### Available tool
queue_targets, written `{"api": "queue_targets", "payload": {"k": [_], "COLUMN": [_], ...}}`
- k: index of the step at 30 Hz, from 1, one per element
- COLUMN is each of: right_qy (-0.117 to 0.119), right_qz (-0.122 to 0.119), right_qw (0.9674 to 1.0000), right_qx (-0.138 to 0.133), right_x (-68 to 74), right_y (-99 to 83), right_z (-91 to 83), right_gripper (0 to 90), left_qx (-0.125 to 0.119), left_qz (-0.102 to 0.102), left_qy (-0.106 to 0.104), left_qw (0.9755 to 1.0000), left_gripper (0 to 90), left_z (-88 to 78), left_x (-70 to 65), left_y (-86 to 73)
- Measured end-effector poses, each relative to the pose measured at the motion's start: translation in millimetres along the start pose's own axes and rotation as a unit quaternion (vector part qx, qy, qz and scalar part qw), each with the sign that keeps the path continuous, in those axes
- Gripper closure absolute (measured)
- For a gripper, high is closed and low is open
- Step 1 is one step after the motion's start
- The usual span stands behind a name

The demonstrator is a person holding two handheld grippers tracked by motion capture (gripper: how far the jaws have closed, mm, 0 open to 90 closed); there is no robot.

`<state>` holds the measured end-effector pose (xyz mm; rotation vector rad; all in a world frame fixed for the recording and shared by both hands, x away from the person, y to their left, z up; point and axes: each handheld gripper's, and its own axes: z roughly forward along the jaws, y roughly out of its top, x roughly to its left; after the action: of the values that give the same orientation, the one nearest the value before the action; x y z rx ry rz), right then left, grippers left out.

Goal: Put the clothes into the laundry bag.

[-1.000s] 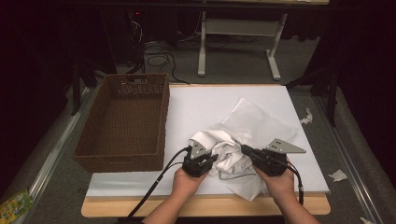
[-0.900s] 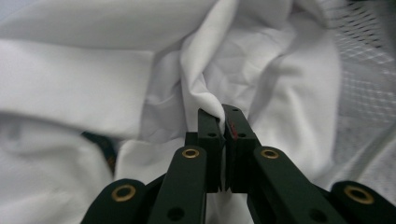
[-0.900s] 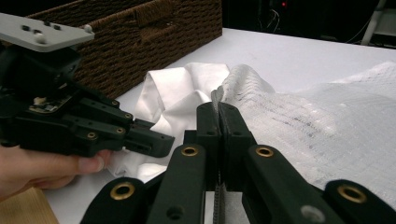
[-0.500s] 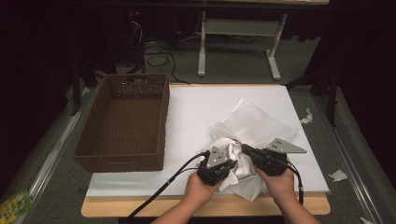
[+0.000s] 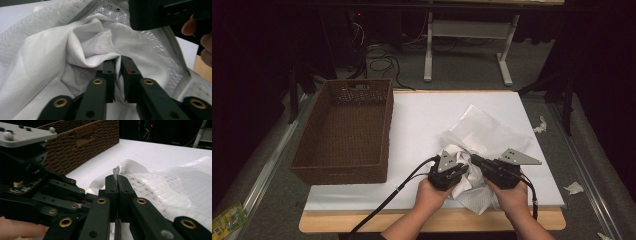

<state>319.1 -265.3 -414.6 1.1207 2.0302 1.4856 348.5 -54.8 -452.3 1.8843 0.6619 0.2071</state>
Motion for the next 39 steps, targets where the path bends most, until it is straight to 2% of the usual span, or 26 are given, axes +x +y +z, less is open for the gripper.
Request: {"api": "queue_targets", "payload": {"k": [3,6,9,16,19,22,27,29,32,34,39], "right_qy": [0.0,-0.001,-0.002,-0.005,-0.005,-0.006,-0.005,-0.005,-0.003,-0.003,-0.002], "right_qz": [0.0,-0.001,-0.002,-0.003,-0.002,-0.001,-0.001,0.0,-0.002,-0.001,-0.002], "right_qw": [1.0,1.0,1.0,1.0,1.0,1.0,1.0,1.0,1.0,1.0,1.0], "right_qx": [0.001,0.0,0.002,0.002,0.003,0.002,0.002,0.002,0.002,0.003,0.004], "right_x": [0.3,1.1,1.3,1.4,0.8,0.6,-0.1,0.3,0.3,0.3,0.6], "right_y": [-0.1,0.0,-0.1,-0.4,-0.5,-0.6,-0.7,-0.7,-0.7,-0.8,-1.1], "right_z": [0.3,0.8,1.3,1.7,1.4,1.1,0.9,1.0,1.4,1.3,1.6], "right_gripper": [89.0,89.0,89.0,89.0,89.0,89.0,89.0,89.0,89.0,88.9,89.0], "left_qx": [-0.011,-0.024,-0.038,-0.061,-0.078,-0.086,-0.081,-0.079,-0.053,-0.035,0.003], "left_qz": [0.003,-0.007,-0.008,-0.026,-0.03,-0.031,-0.046,-0.058,-0.058,-0.059,-0.064], "left_qy": [0.006,0.009,0.019,0.049,0.061,0.071,0.082,0.076,0.07,0.063,0.046], "left_qw": [0.9999,0.9996,0.999,0.9966,0.9946,0.9933,0.9923,0.9923,0.9944,0.9956,0.9969], "left_gripper": [74.2,68.8,64.4,53.9,48.1,39.5,29.1,28.1,28.1,33.6,68.7], "left_z": [-9.8,-20.3,-32.0,-48.0,-49.9,-49.2,-44.0,-40.0,-30.7,-24.3,-14.0], "left_x": [1.8,5.6,10.8,31.6,37.9,44.7,55.3,58.7,58.8,59.4,59.1], "left_y": [-1.9,-3.5,-5.9,-17.4,-21.2,-23.7,-24.9,-25.0,-24.3,-24.0,-23.6]}}
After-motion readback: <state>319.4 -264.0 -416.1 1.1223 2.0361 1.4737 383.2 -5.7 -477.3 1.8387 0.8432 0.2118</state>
